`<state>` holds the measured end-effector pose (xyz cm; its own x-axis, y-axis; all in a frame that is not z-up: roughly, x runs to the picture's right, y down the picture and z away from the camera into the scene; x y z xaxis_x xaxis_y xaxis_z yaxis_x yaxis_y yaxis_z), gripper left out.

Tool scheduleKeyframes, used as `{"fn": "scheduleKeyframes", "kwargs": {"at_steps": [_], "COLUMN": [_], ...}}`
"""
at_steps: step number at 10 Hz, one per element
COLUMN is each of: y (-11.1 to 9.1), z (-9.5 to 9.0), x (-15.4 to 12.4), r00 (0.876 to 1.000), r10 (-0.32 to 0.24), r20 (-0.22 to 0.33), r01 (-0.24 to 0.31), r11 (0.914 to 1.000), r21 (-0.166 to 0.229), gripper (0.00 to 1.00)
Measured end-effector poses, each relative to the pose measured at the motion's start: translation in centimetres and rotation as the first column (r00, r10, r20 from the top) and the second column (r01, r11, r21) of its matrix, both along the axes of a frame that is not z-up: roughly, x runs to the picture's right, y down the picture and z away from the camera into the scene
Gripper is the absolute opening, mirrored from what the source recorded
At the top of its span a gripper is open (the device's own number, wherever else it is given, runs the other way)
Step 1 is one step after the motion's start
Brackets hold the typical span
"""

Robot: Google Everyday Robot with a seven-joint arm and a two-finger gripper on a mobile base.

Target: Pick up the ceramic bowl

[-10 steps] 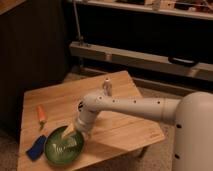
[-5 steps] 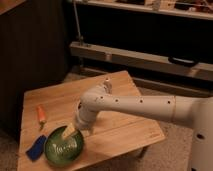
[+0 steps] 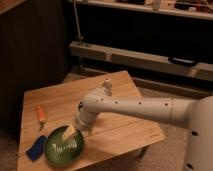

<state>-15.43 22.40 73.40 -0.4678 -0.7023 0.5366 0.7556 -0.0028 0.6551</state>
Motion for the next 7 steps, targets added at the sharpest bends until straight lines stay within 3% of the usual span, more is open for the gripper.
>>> {"fn": "scheduleKeyframes", "kwargs": {"at_steps": [2, 4, 7], "y": [-0.5, -0.8, -0.3], "z": [0.0, 0.1, 1.4], "x": [-0.7, -0.8, -0.5], "r00": [1.000, 1.000, 1.000], "r10": [0.003, 0.002, -0.009], "r20": [0.016, 0.014, 0.000], "r01": [-0.003, -0.002, 0.009], "r11": [0.9996, 0.9993, 0.9995], "r21": [0.028, 0.037, 0.031], "gripper": [0.71, 0.51, 0.50]}}
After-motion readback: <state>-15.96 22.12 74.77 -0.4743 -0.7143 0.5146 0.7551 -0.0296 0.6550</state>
